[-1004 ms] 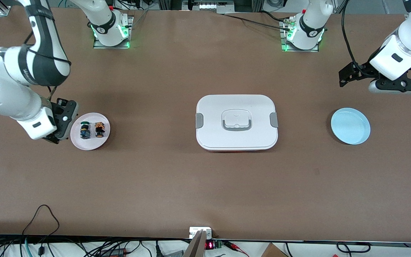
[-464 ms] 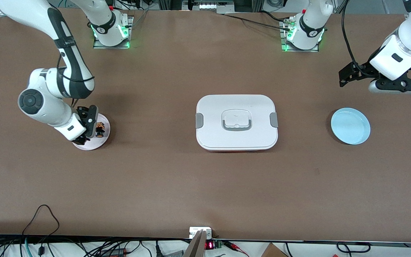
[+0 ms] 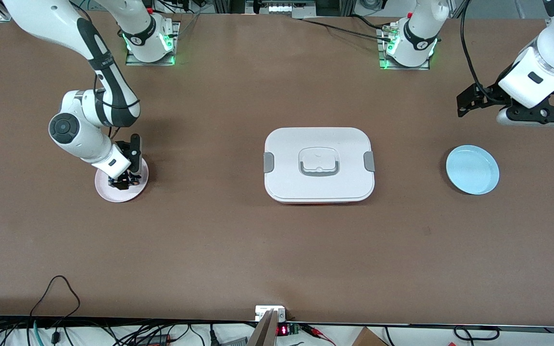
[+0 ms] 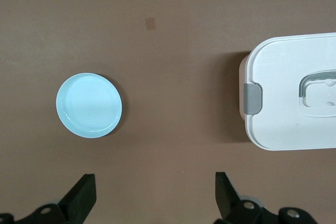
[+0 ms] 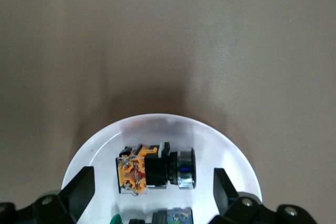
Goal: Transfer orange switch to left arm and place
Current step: 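Close the right gripper on the orange switch on the white plate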
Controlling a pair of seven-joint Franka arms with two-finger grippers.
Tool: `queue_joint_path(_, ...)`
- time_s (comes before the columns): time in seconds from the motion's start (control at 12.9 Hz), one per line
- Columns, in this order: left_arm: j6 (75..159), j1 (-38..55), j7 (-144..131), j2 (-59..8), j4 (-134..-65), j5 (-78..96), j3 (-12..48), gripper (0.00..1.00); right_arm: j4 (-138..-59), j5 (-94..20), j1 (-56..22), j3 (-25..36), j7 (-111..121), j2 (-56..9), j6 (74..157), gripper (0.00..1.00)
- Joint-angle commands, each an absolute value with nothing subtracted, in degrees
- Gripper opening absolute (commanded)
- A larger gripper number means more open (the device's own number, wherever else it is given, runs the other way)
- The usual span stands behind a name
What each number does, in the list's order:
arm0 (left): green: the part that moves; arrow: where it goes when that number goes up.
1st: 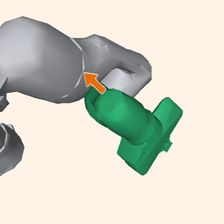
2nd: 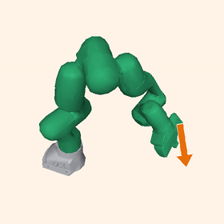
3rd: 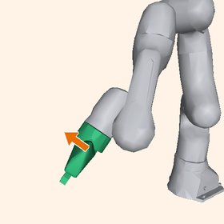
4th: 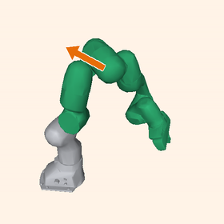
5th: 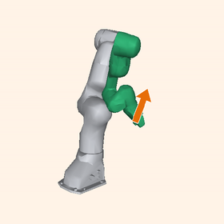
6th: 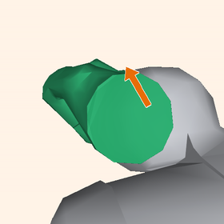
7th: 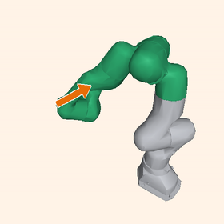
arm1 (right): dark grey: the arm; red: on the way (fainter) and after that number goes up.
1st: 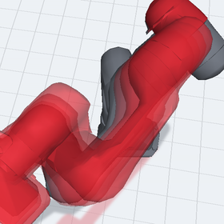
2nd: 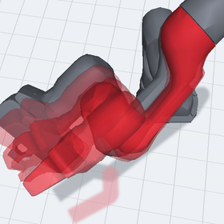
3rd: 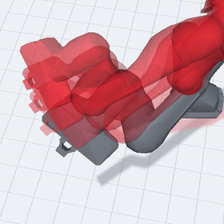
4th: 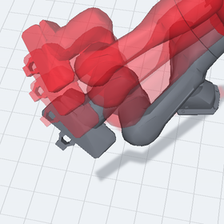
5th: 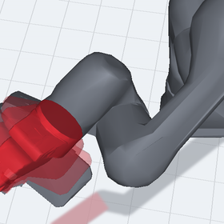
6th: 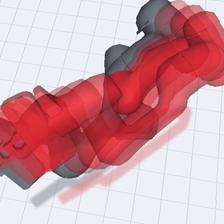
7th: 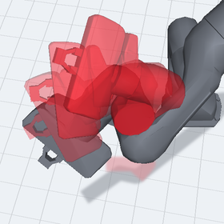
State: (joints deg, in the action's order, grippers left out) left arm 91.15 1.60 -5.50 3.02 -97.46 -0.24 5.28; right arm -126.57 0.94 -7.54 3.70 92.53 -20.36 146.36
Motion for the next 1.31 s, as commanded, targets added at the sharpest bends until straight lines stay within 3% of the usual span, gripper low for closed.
queue_joint_path(0.0, 90.0, 1.5, -5.0, 3.0, -96.3, 0.0, 5.3, 1.0, -128.1, 1.5, -5.4, 2.5, 97.0, -20.7, 150.2, 1.0)
queue_joint_path(1.24, 90.0, 1.5, -4.9, 2.9, -96.3, 0.0, 5.2, 1.0, -129.0, 1.2, -3.9, 0.5, 98.4, -24.3, 156.1, 1.0)
